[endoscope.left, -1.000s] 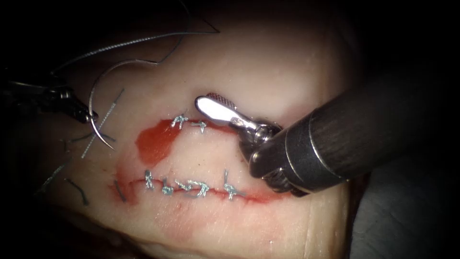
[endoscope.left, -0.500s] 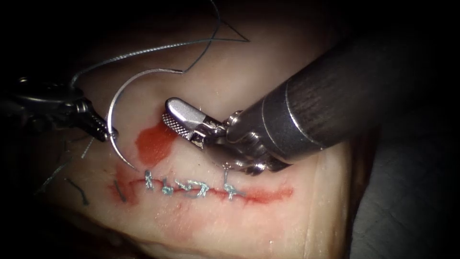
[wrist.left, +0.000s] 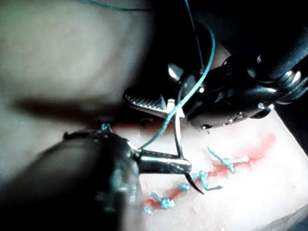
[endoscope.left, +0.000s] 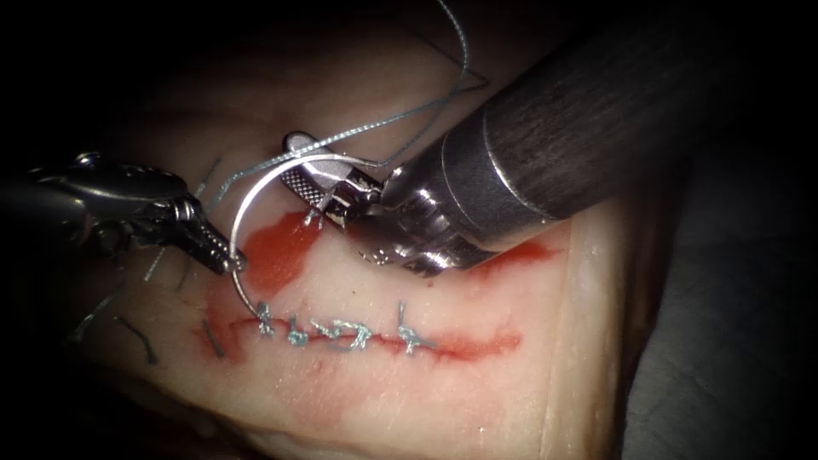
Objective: Wound Closure
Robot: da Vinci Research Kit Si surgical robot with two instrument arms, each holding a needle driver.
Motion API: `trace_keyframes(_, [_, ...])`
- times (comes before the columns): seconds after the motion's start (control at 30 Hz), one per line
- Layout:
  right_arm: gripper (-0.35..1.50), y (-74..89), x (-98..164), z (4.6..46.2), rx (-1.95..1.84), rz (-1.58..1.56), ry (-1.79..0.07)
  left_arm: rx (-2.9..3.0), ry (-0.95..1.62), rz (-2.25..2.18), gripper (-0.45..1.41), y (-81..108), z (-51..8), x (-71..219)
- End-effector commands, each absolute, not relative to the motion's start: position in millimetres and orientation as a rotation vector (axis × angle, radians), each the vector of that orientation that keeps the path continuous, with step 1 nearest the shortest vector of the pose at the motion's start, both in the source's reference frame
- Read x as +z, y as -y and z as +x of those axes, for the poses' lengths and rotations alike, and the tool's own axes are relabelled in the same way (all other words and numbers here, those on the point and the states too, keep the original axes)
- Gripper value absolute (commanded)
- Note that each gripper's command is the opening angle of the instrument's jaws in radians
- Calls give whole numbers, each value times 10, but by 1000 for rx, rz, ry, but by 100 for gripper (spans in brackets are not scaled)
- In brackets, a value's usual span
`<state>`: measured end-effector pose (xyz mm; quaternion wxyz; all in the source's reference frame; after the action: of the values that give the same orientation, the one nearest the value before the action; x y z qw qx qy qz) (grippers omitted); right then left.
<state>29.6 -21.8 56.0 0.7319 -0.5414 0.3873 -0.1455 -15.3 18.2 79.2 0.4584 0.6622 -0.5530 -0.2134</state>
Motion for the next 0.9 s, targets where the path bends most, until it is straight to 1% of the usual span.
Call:
trace_keyframes(0.03, [88,217,563,308,-327,-1203,-840,-531,1364,1631,-45,-184,-159,797])
trace_keyframes(0.17, [91,218,561,308,-347,-1216,-805,-539,1356,1638,-45,-185,-158,799])
trace_keyframes(0.2, [96,219,561,308,-360,-1224,-784,-539,1351,1641,-45,-186,-157,798])
trace_keyframes(0.3, [99,220,563,308,-412,-1255,-711,-545,1362,1635,-45,-193,-152,791])
trace_keyframes(0.43, [98,224,566,307,-460,-1282,-685,-567,1445,1578,-45,-210,-140,778])
trace_keyframes(0.77, [96,225,561,306,-465,-1285,-689,-566,1436,1572,-45,-211,-131,796])
trace_keyframes(0.9, [93,220,553,302,-452,-1277,-693,-549,1436,1563,-45,-209,-131,808])
